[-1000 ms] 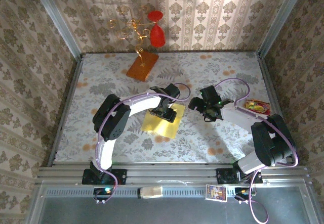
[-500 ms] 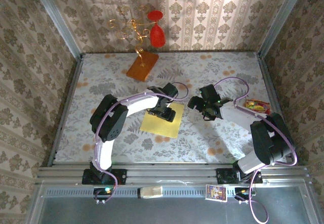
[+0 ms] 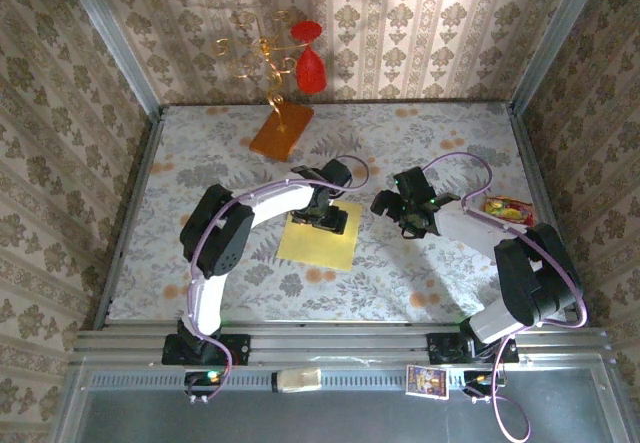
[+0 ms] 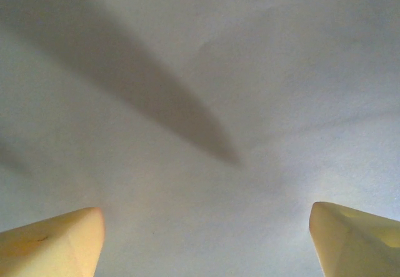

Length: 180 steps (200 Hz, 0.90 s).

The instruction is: Fold a paper plane with a square sheet of paper (pick it up from the middle)

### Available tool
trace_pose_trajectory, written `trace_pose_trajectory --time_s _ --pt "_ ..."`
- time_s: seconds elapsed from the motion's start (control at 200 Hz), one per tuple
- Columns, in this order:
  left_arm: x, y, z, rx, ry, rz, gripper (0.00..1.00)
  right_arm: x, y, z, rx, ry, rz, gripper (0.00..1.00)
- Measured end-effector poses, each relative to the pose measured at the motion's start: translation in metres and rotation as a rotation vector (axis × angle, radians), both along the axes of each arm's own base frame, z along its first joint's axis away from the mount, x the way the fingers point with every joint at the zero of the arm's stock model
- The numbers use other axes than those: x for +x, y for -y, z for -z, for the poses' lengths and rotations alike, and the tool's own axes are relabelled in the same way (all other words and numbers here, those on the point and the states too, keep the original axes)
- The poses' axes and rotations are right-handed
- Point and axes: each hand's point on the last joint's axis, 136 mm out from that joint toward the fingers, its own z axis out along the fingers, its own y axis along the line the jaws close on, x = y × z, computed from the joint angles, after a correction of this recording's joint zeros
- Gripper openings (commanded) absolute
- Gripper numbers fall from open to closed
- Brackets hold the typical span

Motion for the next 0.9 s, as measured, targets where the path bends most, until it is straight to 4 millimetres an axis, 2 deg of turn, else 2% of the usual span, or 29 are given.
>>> trace_pose_trajectory --time_s 0.195,0.485,0.9 --pt "0.0016 0.0001 0.004 0.009 -0.007 -0.033 0.84 0.0 0.0 0.0 0.001 0.0 0.002 0.96" --pt "0.004 0.0028 0.0079 0.023 -0.016 -0.046 0.75 0.0 -0.0001 0.0 0.002 -0.001 0.002 0.96" --pt "0.0064 -0.0016 0.0086 -0.018 -0.013 -0.08 0.55 -0.0003 0.0001 0.002 -0.001 -0.006 0.003 0.96"
